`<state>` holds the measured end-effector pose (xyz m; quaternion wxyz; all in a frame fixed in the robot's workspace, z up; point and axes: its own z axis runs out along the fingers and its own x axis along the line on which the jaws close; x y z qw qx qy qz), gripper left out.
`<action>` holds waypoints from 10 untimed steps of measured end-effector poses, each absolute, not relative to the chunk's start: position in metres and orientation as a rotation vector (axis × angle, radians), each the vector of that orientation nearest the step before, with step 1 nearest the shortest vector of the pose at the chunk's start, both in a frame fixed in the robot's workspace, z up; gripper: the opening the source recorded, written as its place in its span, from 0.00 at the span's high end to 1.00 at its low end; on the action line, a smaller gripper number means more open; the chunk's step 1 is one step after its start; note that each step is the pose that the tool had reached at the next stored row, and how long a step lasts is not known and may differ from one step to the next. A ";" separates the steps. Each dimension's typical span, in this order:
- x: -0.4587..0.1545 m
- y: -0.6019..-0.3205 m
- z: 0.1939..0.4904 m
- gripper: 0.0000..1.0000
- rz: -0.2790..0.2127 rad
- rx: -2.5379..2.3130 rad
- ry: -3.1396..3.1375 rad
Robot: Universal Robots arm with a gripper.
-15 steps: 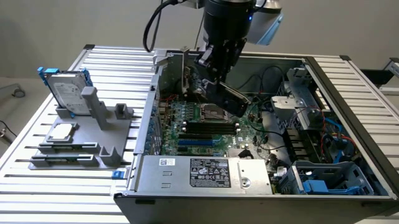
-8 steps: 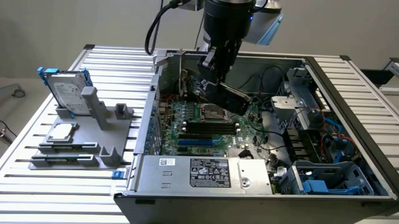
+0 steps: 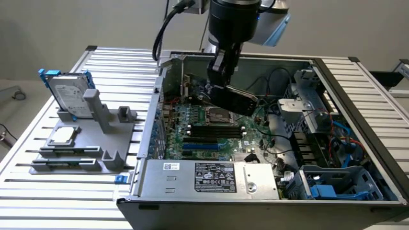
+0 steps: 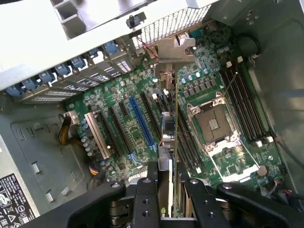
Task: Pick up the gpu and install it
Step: 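Insert the gpu into the slot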
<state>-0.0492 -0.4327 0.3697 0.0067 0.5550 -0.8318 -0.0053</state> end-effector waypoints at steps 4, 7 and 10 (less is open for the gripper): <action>-0.049 -0.433 0.369 0.73 -0.016 1.831 -2.536; -0.049 -0.433 0.368 0.73 -0.015 1.898 -2.486; -0.049 -0.433 0.367 0.73 -0.015 1.966 -2.432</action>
